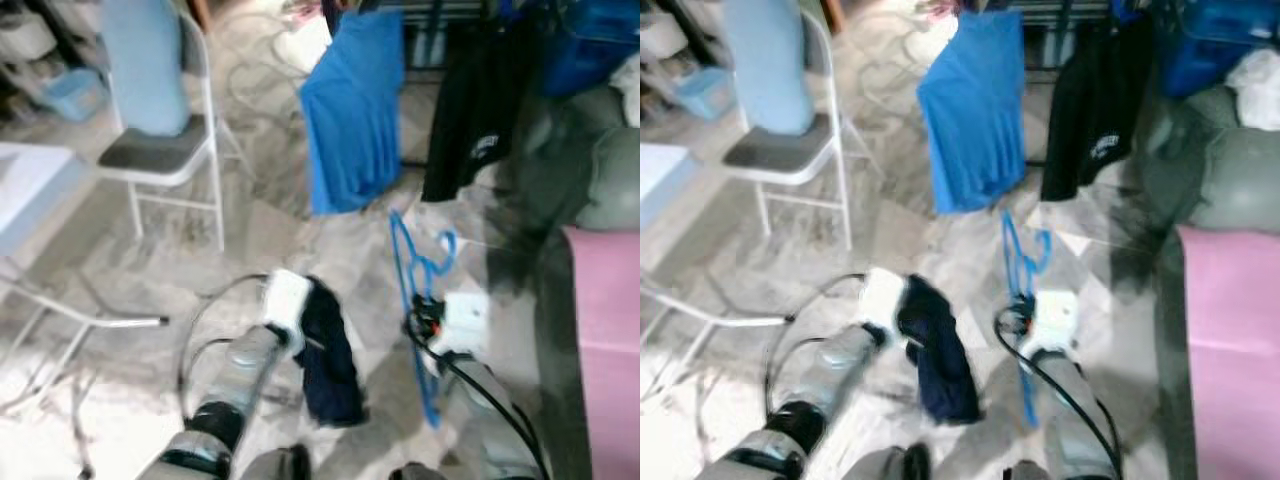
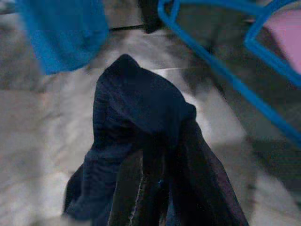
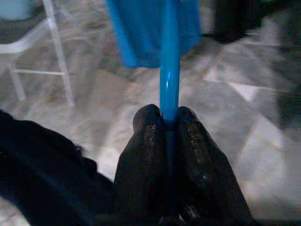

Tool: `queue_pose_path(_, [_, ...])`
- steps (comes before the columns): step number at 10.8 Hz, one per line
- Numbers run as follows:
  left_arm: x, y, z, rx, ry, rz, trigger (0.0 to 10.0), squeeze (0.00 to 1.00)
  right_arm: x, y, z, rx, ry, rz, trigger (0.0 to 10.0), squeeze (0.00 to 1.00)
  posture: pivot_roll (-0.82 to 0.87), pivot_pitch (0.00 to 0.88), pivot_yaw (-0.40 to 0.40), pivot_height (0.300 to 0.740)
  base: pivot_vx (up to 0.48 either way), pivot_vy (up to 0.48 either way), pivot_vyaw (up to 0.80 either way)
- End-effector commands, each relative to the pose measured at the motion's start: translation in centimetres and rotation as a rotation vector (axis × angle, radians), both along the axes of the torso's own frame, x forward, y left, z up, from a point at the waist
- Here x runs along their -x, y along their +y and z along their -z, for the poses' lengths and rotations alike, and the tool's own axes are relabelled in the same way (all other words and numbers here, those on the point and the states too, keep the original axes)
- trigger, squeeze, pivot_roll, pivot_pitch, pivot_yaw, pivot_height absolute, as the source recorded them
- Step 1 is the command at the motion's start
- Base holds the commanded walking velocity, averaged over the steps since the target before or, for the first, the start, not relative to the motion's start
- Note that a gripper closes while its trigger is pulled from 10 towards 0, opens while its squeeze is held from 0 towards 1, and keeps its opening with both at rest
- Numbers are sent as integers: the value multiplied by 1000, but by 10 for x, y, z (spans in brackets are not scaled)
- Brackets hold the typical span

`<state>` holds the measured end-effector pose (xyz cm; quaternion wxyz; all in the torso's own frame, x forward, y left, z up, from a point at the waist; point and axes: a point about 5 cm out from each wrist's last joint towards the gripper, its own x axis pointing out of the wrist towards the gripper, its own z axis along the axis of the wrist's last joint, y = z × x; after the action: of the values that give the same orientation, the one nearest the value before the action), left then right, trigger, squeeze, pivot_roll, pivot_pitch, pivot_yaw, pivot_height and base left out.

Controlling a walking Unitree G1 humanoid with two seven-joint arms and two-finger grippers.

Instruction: Hang hanger

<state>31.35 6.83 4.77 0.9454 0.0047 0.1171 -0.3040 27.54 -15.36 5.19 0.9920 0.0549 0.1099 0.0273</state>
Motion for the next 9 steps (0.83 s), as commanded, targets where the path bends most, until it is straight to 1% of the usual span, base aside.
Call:
queue_pose_path(1, [-3,9,-3,-6,-18,-11,10000,0,3,9,3,-11,20,-25,10000,0,-111,194,109,740,0,446,0])
queue_pose_path(3, [-3,11,-4,-5,-17,1,10000,0,6,15,8,-9,47,-41,10000,0,-107,202,118,740,0,446,0])
queue_pose_path(5, [-2,11,-4,-7,-15,10,10000,0,6,24,7,-14,37,-83,10000,0,-105,209,129,740,0,446,0])
queue_pose_path(6, [-1,11,-3,-9,-14,21,10000,0,6,26,5,15,18,-98,10000,0,-105,213,132,740,0,446,0])
queue_pose_path(7, [-1,12,-3,-14,-15,25,10000,0,5,25,3,48,-4,-81,10000,0,-103,214,134,740,0,446,0])
queue_pose_path(9, [-1,12,-3,-17,-17,29,10000,0,5,24,4,97,-12,-81,10000,0,-106,219,131,740,0,446,0])
